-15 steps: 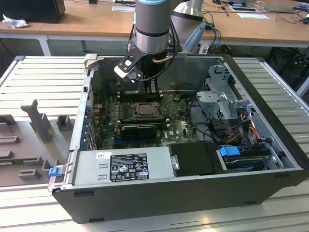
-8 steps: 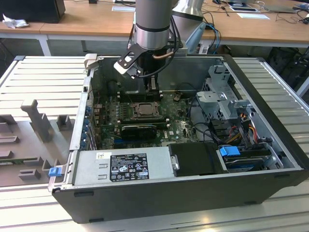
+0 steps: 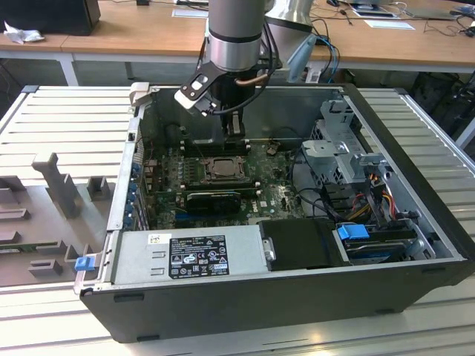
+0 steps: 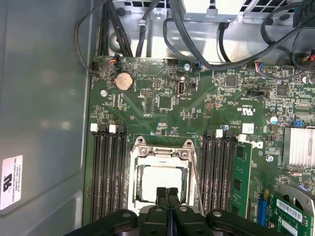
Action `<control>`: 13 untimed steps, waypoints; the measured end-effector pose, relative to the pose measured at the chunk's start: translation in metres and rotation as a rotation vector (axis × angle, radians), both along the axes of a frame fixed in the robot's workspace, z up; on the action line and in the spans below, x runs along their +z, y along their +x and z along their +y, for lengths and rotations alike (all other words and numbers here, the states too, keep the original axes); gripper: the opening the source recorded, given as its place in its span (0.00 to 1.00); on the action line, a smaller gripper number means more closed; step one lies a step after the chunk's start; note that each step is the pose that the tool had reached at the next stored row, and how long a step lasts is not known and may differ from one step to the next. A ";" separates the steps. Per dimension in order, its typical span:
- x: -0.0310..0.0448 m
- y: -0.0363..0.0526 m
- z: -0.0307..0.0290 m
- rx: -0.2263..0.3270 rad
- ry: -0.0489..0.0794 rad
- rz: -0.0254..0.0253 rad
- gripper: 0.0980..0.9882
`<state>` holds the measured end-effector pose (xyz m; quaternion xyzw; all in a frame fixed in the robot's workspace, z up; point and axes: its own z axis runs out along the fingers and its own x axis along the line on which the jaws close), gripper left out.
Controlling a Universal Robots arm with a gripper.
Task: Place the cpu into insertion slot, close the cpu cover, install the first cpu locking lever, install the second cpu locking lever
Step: 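Install the first cpu locking lever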
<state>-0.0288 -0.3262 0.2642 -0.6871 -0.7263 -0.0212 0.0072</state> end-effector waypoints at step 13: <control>0.0094 0.0000 0.0000 0.000 0.002 0.0000 0.01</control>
